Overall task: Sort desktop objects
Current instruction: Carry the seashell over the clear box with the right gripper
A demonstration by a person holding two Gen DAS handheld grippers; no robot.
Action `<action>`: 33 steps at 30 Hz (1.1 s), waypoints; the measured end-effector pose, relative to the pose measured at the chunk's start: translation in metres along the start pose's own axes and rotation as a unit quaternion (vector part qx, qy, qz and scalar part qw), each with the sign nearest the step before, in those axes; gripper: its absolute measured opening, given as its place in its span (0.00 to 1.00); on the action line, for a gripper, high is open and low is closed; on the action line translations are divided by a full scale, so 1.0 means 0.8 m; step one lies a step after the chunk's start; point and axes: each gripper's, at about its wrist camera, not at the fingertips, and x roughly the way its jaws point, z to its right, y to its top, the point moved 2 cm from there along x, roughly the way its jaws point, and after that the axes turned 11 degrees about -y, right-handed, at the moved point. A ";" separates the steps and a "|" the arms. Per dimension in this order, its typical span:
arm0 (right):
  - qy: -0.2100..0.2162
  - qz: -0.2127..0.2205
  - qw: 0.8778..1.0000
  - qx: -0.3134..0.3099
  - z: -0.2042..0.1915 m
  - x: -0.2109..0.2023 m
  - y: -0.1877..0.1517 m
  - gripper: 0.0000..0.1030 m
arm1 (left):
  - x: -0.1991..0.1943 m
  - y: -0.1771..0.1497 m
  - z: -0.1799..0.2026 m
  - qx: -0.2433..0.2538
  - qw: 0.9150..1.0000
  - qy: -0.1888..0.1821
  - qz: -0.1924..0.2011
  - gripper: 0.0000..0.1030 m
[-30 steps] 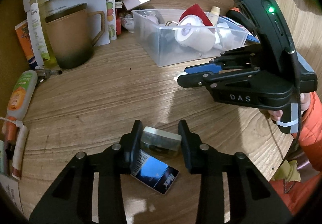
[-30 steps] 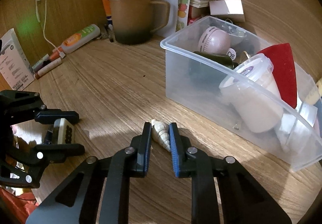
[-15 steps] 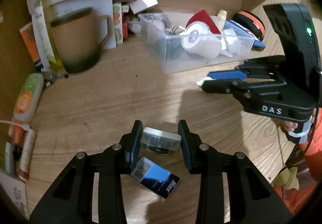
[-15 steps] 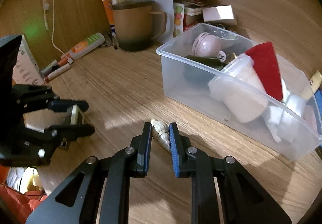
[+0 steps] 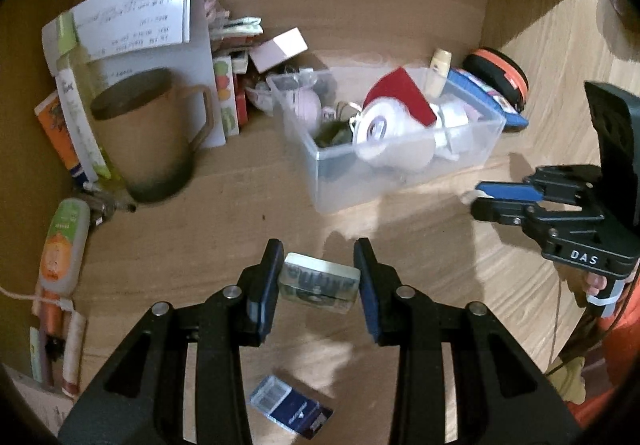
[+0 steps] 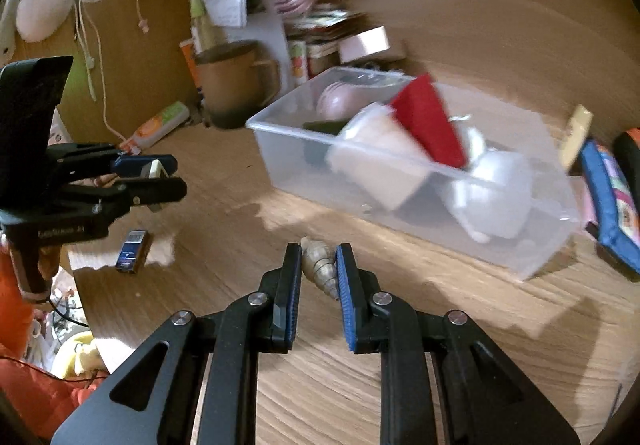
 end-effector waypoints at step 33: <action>-0.057 0.036 0.997 0.028 0.101 0.007 0.071 0.15 | 0.069 0.106 0.010 0.043 0.998 -0.050 -0.004 0.35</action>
